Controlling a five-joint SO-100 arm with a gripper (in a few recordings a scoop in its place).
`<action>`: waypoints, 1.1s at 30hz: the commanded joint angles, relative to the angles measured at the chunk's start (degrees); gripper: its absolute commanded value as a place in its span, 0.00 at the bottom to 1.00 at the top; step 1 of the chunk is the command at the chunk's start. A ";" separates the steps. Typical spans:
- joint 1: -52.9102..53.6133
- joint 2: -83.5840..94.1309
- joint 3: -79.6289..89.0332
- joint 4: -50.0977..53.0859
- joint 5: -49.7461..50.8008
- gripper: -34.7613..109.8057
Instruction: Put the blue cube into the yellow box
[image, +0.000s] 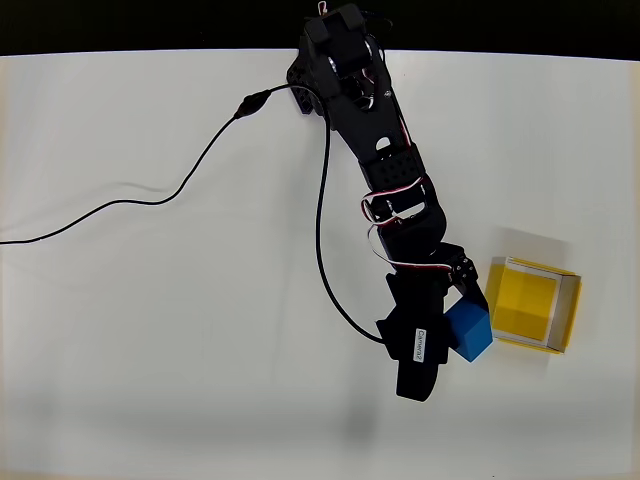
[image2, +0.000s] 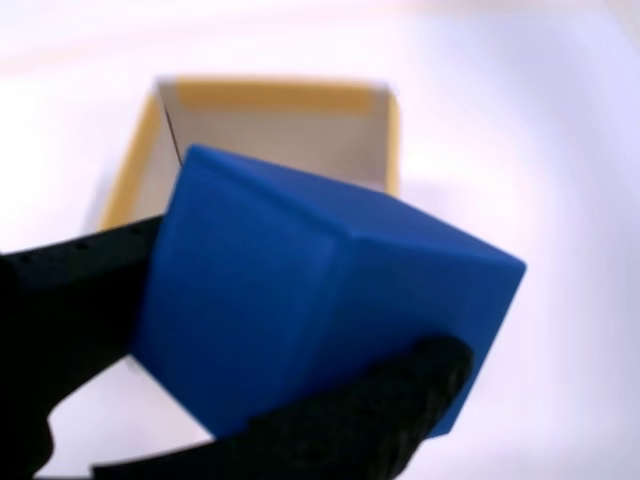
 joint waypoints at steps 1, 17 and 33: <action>-4.92 0.62 -10.28 -3.25 0.97 0.36; -14.50 -11.34 -15.38 -6.24 8.17 0.37; -13.27 -21.18 -23.82 -2.90 12.57 0.37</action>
